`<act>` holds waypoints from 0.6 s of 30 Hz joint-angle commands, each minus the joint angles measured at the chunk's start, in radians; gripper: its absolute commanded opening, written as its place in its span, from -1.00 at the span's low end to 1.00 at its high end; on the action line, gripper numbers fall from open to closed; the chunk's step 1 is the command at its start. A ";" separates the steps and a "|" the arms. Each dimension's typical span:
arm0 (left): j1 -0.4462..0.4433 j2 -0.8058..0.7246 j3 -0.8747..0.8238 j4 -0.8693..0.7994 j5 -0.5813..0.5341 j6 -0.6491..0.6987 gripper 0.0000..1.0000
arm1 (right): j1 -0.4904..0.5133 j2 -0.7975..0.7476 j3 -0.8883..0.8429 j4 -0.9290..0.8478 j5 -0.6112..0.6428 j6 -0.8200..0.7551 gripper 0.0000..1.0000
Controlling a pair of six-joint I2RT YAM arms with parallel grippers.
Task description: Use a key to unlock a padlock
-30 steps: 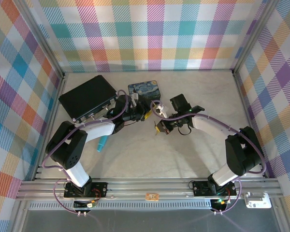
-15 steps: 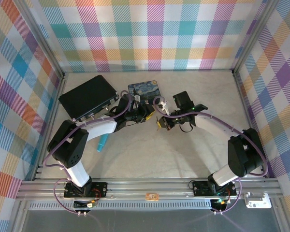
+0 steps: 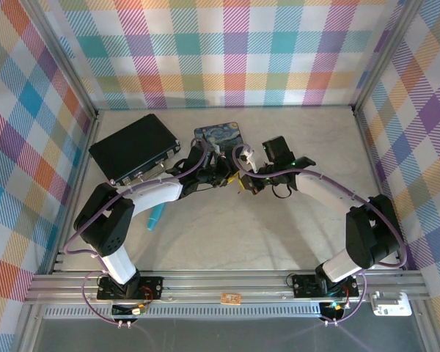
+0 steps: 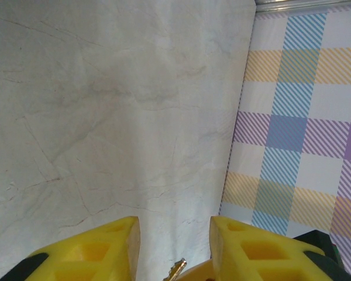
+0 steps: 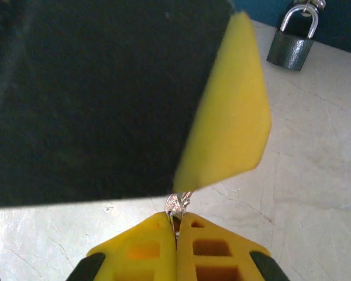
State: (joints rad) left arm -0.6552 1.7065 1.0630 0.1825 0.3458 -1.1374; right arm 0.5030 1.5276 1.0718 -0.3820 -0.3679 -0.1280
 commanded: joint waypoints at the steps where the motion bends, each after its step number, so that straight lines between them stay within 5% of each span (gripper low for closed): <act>1: -0.012 -0.017 0.022 -0.042 -0.020 -0.021 -0.31 | -0.003 -0.014 0.028 0.016 -0.024 -0.001 -1.00; 15: -0.012 0.015 0.037 -0.035 -0.017 -0.009 -0.98 | -0.004 -0.035 0.004 0.034 -0.041 0.009 -1.00; 18: -0.012 0.011 0.033 -0.037 -0.030 0.001 -1.00 | -0.007 -0.046 -0.004 0.046 -0.039 0.022 -1.00</act>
State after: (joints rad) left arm -0.6575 1.7103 1.0729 0.1780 0.3286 -1.1328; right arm 0.5030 1.5265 1.0733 -0.3817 -0.3775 -0.1184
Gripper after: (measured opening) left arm 0.063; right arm 0.047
